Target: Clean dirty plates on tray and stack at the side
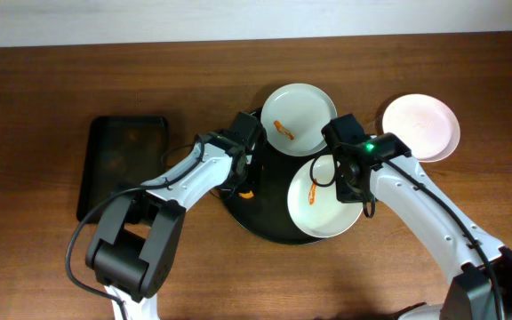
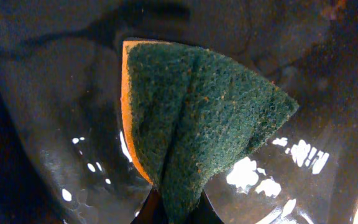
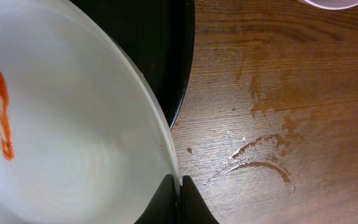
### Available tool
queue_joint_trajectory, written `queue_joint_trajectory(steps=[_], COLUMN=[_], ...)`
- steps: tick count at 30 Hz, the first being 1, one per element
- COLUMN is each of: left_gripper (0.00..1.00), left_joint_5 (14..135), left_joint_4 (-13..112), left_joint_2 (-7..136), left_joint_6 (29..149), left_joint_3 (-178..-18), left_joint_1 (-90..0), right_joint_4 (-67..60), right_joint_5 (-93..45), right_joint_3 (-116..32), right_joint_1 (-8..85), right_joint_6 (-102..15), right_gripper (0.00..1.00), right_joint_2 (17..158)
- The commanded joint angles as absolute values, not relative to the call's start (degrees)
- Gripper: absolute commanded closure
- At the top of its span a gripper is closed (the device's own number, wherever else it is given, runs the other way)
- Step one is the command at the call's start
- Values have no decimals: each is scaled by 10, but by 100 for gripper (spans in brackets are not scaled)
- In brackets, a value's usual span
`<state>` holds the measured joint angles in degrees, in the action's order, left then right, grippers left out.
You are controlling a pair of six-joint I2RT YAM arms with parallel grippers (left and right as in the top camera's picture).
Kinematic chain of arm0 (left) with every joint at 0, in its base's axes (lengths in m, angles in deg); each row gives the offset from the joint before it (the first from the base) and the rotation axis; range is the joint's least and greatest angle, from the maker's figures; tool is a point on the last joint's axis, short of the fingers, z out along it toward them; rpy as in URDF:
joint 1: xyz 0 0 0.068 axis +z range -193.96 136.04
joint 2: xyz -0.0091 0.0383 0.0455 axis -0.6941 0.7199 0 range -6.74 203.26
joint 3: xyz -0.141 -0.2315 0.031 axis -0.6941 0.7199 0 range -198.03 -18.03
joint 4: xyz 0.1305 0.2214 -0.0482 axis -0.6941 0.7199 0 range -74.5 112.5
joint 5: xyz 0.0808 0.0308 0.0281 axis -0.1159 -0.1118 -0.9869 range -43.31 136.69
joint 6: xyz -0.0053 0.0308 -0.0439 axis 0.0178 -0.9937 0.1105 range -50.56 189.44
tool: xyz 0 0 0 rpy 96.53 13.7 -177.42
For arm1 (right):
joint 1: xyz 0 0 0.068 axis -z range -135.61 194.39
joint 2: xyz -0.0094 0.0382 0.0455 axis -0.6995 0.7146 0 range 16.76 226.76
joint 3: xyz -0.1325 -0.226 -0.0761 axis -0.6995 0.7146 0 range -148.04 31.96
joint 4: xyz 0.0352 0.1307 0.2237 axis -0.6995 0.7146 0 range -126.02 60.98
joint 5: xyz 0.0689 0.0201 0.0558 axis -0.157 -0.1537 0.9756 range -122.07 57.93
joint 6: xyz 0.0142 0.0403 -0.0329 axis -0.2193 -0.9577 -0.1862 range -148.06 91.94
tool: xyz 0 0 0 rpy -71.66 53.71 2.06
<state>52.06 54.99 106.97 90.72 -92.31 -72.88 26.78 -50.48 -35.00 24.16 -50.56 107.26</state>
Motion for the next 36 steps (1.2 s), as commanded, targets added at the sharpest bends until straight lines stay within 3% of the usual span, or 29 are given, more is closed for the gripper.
queue_joint_trajectory(steps=[1,9,20,36], left_gripper=[100,100,100,100], left_joint_5=[565,626,619,624], left_joint_4=[552,549,485,469], left_joint_2=[1019,949,988,1022], left_joint_6=[917,928,933,939], left_joint_3=[-942,-946,-931,-931], left_joint_1=[-732,-755,-832,-875], right_joint_4=[269,279,237,141], right_joint_5=[-474,-369,-333,-342], right_joint_3=[-363,-376,-312,-223], right_joint_1=[246,247,314,317], right_joint_6=[-508,-510,-522,-508], right_gripper=[96,96,96,96], right_joint_2=[1073,1062,1062,1063])
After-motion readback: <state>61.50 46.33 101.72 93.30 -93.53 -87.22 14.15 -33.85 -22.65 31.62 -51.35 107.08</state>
